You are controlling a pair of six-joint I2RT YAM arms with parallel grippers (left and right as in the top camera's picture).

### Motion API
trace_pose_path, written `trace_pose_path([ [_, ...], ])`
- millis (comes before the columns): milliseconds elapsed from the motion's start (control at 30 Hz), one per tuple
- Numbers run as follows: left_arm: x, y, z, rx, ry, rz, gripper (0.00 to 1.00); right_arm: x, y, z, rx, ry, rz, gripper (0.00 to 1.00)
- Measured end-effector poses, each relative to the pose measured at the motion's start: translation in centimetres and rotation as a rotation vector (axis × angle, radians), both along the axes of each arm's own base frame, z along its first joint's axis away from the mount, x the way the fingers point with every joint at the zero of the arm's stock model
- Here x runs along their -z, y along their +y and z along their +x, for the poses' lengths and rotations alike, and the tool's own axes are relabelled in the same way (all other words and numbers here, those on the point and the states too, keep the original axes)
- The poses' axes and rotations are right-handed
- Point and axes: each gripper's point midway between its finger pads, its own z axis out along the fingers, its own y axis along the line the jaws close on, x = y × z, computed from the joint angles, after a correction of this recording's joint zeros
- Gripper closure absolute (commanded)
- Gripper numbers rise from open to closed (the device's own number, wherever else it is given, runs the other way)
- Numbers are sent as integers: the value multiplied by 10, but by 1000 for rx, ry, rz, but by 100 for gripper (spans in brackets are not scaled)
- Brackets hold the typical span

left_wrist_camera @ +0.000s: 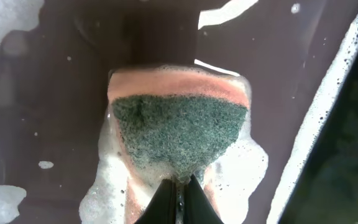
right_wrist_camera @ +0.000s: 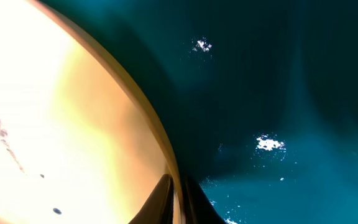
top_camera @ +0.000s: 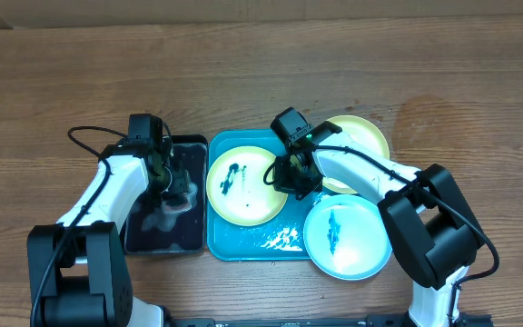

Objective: Clean dirty plates on tray and stack at the side
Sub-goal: 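Lower the left gripper into the soap dish and grasp the sponge, then lift the sponge with the left gripper toward the yellow plate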

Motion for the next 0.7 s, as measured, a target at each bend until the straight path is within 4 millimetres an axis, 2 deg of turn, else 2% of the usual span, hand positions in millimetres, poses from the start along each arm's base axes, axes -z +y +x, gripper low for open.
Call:
trace_pose_path([
  [233,-6,-3,-1,1,15,-19,96,0,0,0,0,2,-2,93],
  [300,-18,-4,2,2,-7,-20,96,0,0,-1,0,3,-2,93],
  [433,-65,2,19,-1,-160,16,96,0,-1,0,0,3,-2,93],
  [500,-98,4,25,0,-268,51,96,0,-1,-1,0,3,-2,93],
  [600,-142,3,24,13,-409,95,96,0,-1,0,1,3,-2,93],
  [700,-172,0,19,24,-509,132,96,0,-1,-1,0,3,-2,93],
])
